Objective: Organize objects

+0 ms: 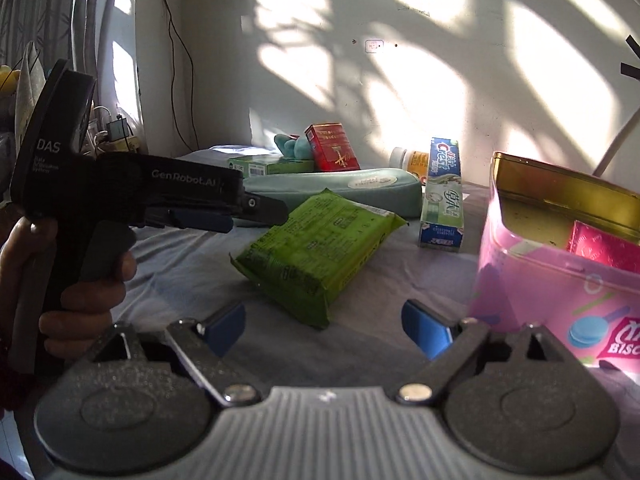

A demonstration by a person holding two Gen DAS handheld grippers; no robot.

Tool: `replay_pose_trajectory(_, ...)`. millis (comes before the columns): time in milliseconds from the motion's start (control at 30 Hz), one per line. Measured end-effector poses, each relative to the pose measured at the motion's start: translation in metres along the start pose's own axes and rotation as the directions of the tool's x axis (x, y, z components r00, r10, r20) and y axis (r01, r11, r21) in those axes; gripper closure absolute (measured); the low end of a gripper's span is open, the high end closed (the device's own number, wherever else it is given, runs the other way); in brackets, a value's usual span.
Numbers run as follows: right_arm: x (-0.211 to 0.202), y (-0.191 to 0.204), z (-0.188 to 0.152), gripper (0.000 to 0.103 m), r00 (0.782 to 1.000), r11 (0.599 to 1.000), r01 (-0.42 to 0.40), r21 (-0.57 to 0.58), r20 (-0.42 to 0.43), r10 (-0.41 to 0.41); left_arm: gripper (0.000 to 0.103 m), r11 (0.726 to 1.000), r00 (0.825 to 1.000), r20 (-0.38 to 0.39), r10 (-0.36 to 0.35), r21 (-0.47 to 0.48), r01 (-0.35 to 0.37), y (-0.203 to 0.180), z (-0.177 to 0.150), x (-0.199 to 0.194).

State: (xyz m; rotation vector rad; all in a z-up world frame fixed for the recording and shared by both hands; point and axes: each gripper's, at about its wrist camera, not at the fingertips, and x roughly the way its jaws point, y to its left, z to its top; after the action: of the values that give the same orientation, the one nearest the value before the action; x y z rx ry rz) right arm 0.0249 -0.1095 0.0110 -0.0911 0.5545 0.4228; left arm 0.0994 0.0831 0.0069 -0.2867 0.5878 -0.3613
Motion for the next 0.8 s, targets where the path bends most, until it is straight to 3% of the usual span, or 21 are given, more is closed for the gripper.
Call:
replay_pose_trajectory(100, 0.017, 0.004, 0.006, 0.016, 0.999, 1.000, -0.003, -0.031, -0.035, 0.002, 0.026, 1.000, 0.999, -0.036, -0.016, 0.021, 0.017, -0.011, 0.005, 0.006)
replay_pose_trajectory(167, 0.030, 0.009, 0.010, 0.020, 0.998, 0.998, 0.009, -0.067, -0.069, -0.014, 0.027, 0.999, 0.997, -0.072, 0.010, 0.045, -0.007, -0.017, 0.008, 0.015)
replay_pose_trajectory(233, 0.044, 0.014, 0.015, 0.030, 0.994, 0.994, 0.021, -0.109, -0.100, -0.032, 0.041, 0.998, 0.993, -0.112, 0.030, 0.058, -0.024, -0.018, 0.007, 0.025)
replay_pose_trajectory(267, 0.048, 0.014, 0.017, 0.031, 0.995, 0.994, 0.011, -0.112, -0.098, -0.022, 0.045, 0.999, 0.993, -0.116, 0.017, 0.045, -0.012, -0.016, 0.006, 0.028)
replay_pose_trajectory(333, 0.054, 0.013, 0.021, 0.041, 0.995, 0.994, -0.023, -0.103, -0.097, 0.013, 0.065, 0.999, 0.990, -0.132, -0.042, 0.002, 0.042, -0.013, 0.005, 0.026)
replay_pose_trajectory(367, 0.055, 0.013, 0.021, 0.043, 0.996, 0.994, -0.014, -0.106, -0.090, 0.004, 0.065, 0.999, 0.992, -0.123, -0.030, 0.007, 0.032, -0.015, 0.004, 0.023)
replay_pose_trajectory(433, 0.050, 0.013, 0.019, 0.049, 0.998, 0.994, -0.005, -0.106, -0.055, -0.001, 0.067, 0.999, 0.994, -0.102, -0.031, 0.023, 0.033, -0.020, 0.005, 0.014)
replay_pose_trajectory(567, 0.019, 0.015, 0.019, 0.049, 0.996, 0.990, 0.053, -0.128, 0.079, -0.043, 0.067, 0.995, 0.995, -0.029, -0.091, 0.033, 0.092, -0.040, 0.018, -0.007)
replay_pose_trajectory(667, -0.006, 0.011, 0.027, 0.049, 0.973, 0.973, 0.157, -0.169, 0.195, -0.123, 0.067, 0.987, 0.989, 0.026, -0.143, 0.075, 0.141, -0.065, 0.033, -0.012)
replay_pose_trajectory(800, -0.028, -0.017, 0.038, 0.049, 0.942, 0.954, 0.259, -0.152, 0.258, -0.215, 0.067, 0.965, 0.972, 0.043, -0.231, 0.135, 0.223, -0.105, 0.051, 0.006)
